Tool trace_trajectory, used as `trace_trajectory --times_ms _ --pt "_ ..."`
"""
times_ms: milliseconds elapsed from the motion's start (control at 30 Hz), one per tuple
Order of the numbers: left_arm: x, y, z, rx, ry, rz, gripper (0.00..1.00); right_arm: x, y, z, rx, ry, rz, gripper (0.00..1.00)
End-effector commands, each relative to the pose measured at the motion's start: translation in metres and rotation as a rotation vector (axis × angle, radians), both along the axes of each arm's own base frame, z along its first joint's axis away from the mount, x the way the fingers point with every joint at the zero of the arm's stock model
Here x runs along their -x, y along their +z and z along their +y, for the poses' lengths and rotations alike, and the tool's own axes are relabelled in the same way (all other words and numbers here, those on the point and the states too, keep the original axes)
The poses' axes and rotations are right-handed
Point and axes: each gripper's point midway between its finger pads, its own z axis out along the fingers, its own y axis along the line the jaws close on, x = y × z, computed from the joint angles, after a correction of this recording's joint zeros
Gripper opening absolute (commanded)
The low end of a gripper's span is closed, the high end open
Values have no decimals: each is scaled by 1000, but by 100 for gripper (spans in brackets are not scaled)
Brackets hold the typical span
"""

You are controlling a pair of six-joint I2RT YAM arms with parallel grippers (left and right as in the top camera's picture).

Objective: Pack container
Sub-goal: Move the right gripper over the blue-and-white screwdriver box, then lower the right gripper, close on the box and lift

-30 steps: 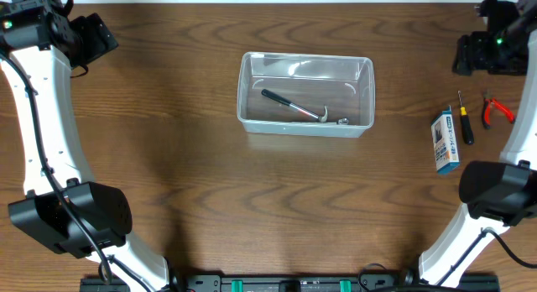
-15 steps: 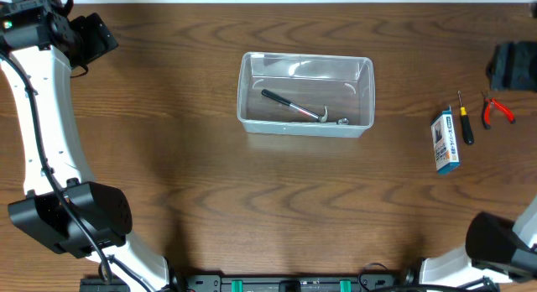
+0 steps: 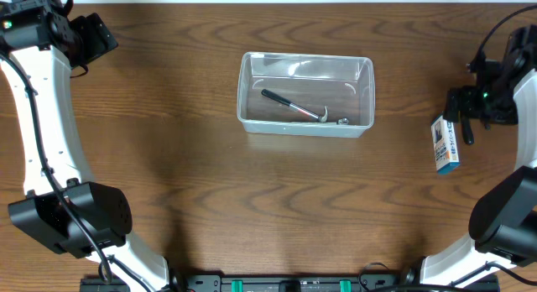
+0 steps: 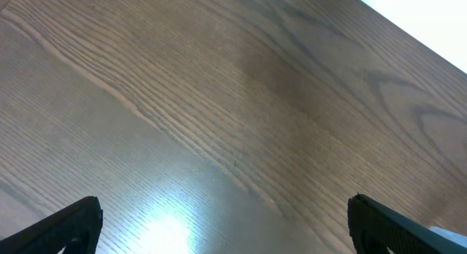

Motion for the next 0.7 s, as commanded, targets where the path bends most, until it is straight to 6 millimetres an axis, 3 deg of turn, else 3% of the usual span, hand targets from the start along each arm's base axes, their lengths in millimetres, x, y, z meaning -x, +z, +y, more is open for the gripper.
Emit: trace_trajectory --times_ms 0,267,400,567,667 --pt "0 0 3 -13 7 6 98 8 -10 2 -1 32 4 90" --pt "0 0 3 -13 7 6 98 23 -61 13 -45 42 36 87" --pt "0 0 3 -13 7 6 98 21 -65 12 -34 80 24 77" --pt "0 0 3 -13 7 6 98 23 -67 12 -34 79 36 73" --pt "0 0 3 -13 7 6 98 27 -72 14 -40 79 49 65"
